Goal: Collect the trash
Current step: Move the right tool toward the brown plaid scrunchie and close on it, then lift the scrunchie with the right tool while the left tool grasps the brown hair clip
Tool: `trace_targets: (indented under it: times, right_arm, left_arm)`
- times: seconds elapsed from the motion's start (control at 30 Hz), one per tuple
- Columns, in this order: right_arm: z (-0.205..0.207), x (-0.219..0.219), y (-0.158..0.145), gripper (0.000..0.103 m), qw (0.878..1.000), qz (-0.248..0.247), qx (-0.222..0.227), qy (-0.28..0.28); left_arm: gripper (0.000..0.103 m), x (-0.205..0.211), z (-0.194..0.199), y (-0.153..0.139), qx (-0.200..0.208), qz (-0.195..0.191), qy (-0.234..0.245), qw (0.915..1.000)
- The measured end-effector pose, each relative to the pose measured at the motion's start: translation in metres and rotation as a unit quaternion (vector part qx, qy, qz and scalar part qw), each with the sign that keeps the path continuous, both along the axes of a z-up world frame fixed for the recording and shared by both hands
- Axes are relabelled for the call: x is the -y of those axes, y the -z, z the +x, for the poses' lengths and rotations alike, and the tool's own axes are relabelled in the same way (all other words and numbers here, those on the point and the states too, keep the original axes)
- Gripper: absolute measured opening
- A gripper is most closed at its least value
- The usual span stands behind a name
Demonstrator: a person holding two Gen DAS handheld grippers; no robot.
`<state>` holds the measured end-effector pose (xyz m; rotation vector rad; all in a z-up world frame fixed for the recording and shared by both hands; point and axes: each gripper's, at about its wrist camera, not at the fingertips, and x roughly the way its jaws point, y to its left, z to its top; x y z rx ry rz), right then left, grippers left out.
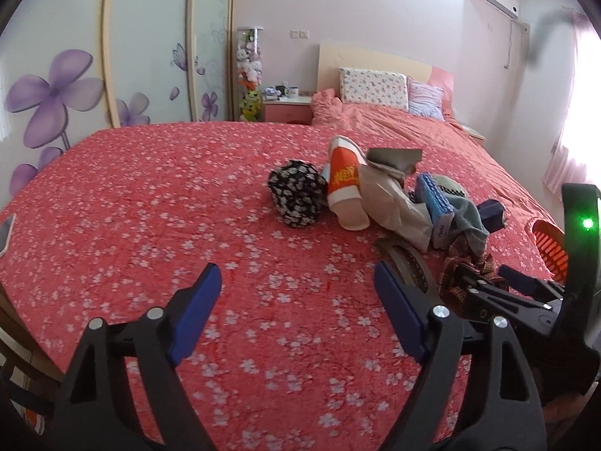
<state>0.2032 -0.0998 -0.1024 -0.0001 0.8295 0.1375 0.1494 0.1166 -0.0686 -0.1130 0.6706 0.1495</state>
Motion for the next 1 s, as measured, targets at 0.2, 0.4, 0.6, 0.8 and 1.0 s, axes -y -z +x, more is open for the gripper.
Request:
trace_targets:
  times: [0.2, 0.4, 0.6, 0.8, 1.0]
  right_arm:
    - [-0.016, 0.011, -0.009, 0.006, 1.0, 0.009, 0.019, -0.005]
    - [-0.026, 0.051, -0.017, 0.004, 0.998, 0.024, 0.035, 0.035]
    - [-0.019, 0.085, -0.021, 0.004, 0.996, 0.032, 0.043, 0.071]
    - [-0.007, 0.083, -0.01, 0.025, 0.997, 0.061, 0.017, 0.046]
    - [-0.004, 0.071, 0.001, 0.072, 0.998, 0.058, 0.001, 0.025]
  left_arm:
    - [0.078, 0.015, 0.012, 0.004, -0.01, -0.014, 0.025, 0.9995]
    - [0.078, 0.046, 0.032, 0.01, -0.03, -0.027, 0.07, 0.9967]
    - [0.069, 0.07, 0.057, 0.027, -0.067, -0.014, 0.091, 0.9935]
    - [0.061, 0.075, 0.075, 0.042, -0.101, -0.013, 0.088, 0.9909]
    - [0.051, 0.077, 0.082, 0.052, -0.115, -0.005, 0.083, 0.9899]
